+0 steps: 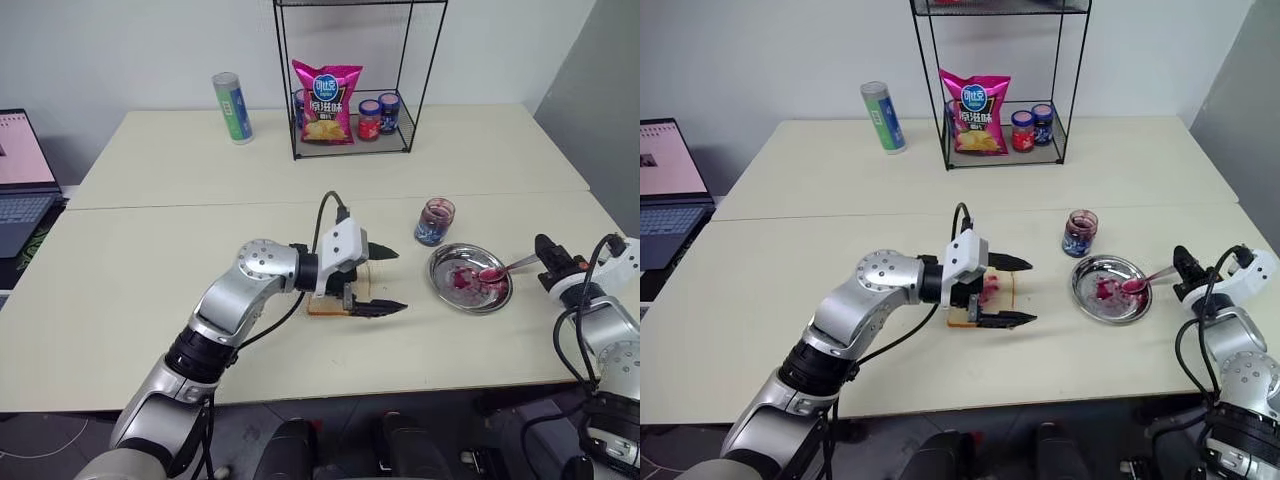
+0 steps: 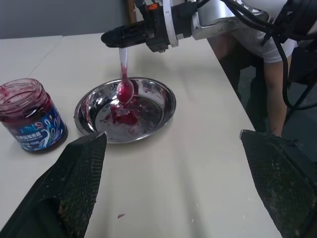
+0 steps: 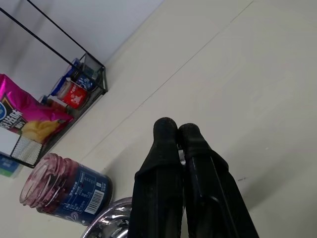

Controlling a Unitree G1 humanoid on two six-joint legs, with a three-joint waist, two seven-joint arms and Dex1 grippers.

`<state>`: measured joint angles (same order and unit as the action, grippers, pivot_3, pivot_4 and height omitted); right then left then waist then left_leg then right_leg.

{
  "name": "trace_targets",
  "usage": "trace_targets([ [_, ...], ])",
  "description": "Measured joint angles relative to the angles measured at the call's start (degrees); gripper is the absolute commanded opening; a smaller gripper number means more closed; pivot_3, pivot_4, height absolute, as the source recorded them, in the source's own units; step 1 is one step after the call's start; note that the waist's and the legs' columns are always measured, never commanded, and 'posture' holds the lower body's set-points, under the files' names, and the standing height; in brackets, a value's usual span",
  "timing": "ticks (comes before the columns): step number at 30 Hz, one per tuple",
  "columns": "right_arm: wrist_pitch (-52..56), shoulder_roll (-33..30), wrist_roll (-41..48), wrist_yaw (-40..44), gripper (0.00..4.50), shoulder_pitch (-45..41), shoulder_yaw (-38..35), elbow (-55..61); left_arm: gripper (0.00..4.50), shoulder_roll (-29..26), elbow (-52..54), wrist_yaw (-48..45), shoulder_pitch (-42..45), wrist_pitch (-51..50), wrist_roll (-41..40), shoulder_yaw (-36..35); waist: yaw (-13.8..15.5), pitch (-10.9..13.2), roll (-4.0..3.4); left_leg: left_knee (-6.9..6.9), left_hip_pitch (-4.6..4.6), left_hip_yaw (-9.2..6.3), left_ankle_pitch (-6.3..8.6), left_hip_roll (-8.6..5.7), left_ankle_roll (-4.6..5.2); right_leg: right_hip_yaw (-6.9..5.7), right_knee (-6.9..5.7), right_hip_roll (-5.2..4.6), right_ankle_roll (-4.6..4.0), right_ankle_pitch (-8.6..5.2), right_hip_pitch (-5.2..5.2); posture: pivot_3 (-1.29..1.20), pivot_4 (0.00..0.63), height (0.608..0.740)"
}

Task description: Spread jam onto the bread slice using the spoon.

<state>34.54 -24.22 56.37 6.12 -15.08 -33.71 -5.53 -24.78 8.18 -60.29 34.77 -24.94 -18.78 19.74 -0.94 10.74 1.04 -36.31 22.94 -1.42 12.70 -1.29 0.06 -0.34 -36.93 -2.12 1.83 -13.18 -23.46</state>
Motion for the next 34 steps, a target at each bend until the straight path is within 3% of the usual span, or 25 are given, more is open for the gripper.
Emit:
trace_targets([
  [11, 0.77, -0.06, -1.13, 1.85, 2.82, -1.48, -0.04, -3.98, 4.5, -0.3, 2.17, 1.17, -0.62, -1.15, -0.07, -0.89, -0.01, 0.0, 0.0, 0.0, 0.0, 0.0, 0.0, -0.01, 0.0, 0.01, -0.02, -0.01, 0.0, 0.0, 0.0, 0.0, 0.15, 0.74],
  [18, 0.55, -4.77, -2.5, 1.53, 4.46, -3.51, -2.09, -4.58, 4.5, -2.7, 3.53, 1.13, -1.45, -2.63, -0.69, -2.71, -0.02, 0.02, -0.03, 0.0, 0.01, 0.05, 0.0, -0.01, 0.0, 0.04, -0.03, -0.01, 0.0, 0.0, -0.03, 0.0, 0.15, 0.74],
  [23, 3.04, -16.52, -7.44, 9.7, 4.48, -1.95, 3.42, 2.34, 4.5, -9.22, 4.89, 1.66, -3.15, -7.13, -2.43, -9.38, -0.39, 0.03, -0.07, 0.02, 0.0, -0.05, 0.0, 0.04, 0.0, -0.05, -0.04, 0.03, -0.02, -0.01, -0.05, 0.0, 0.15, 0.74],
  [27, 10.21, -28.29, -6.31, 27.14, 4.48, 4.57, 12.4, 15.34, 4.5, -17.67, 5.41, 2.28, -6.12, -11.34, -3.99, -17.84, -0.54, 0.05, 0.04, 0.11, -0.01, -0.2, 0.01, 0.13, 0.01, -0.18, -0.01, 0.07, -0.1, -0.07, -0.03, 0.0, 0.15, 0.74],
  [34, 16.76, -36.1, -2.14, 41.07, 4.48, 9.3, 14.47, 26.01, 4.5, -24.0, 5.48, 3.32, -12.82, -13.92, -4.87, -24.46, 0.09, 0.14, 0.23, -0.08, 0.01, -0.14, 0.02, 0.07, -0.01, -0.19, 0.07, -0.19, -0.07, -0.07, 0.04, 0.0, 0.15, 0.74],
])
